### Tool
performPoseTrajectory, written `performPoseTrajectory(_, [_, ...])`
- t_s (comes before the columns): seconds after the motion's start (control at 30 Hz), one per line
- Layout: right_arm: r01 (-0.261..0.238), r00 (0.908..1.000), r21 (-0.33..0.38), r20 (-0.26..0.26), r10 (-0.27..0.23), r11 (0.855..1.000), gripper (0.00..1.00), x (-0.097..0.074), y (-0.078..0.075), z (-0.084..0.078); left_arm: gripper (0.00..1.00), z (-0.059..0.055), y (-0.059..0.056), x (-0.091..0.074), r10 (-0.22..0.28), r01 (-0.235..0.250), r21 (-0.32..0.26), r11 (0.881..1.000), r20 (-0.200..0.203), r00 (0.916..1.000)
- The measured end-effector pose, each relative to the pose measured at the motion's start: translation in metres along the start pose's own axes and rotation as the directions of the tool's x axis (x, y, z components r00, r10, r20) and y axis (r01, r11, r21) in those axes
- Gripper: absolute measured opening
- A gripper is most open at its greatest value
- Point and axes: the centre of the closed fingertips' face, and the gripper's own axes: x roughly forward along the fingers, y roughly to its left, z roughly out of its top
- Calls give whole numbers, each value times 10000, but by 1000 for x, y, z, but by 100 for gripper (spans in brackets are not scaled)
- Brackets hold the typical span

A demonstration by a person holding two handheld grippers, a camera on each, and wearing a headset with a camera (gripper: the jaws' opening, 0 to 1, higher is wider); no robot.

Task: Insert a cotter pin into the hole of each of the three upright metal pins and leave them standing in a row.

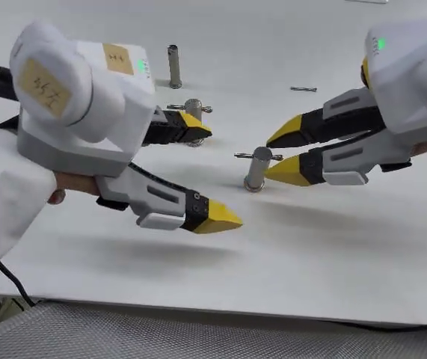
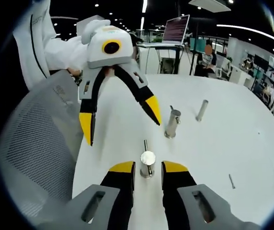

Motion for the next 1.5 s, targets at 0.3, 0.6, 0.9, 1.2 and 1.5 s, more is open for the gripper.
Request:
performPoseTrajectory(0.3, [56, 10000, 361, -19, -56, 9993, 17, 7, 2, 0, 94, -17, 2, -12, 55, -48, -436, 9990, 147, 9999])
performPoseTrajectory(0.6, [78, 9999, 573, -142, -70, 9983, 14, 13, 2, -2, 99, -31, -5, -17, -169, 167, -571, 9982, -25, 9999])
performPoseTrajectory(0.9, [115, 9999, 608, -124, -108, 9981, 10, 14, 1, -3, 98, -31, -6, -20, -185, 199, -857, 9961, 180, 9997])
performPoseTrajectory(1.2, [39, 9997, 320, -252, -31, 9995, 8, 15, 2, -3, 98, -31, -8, -22, -139, 163, -941, 9954, 262, 9996])
performPoseTrajectory(1.5, [304, 9988, 378, -401, -289, 9988, 8, 11, -16, -5, 98, -30, -10, -27, 12, 28, -1120, 9937, 353, 9994])
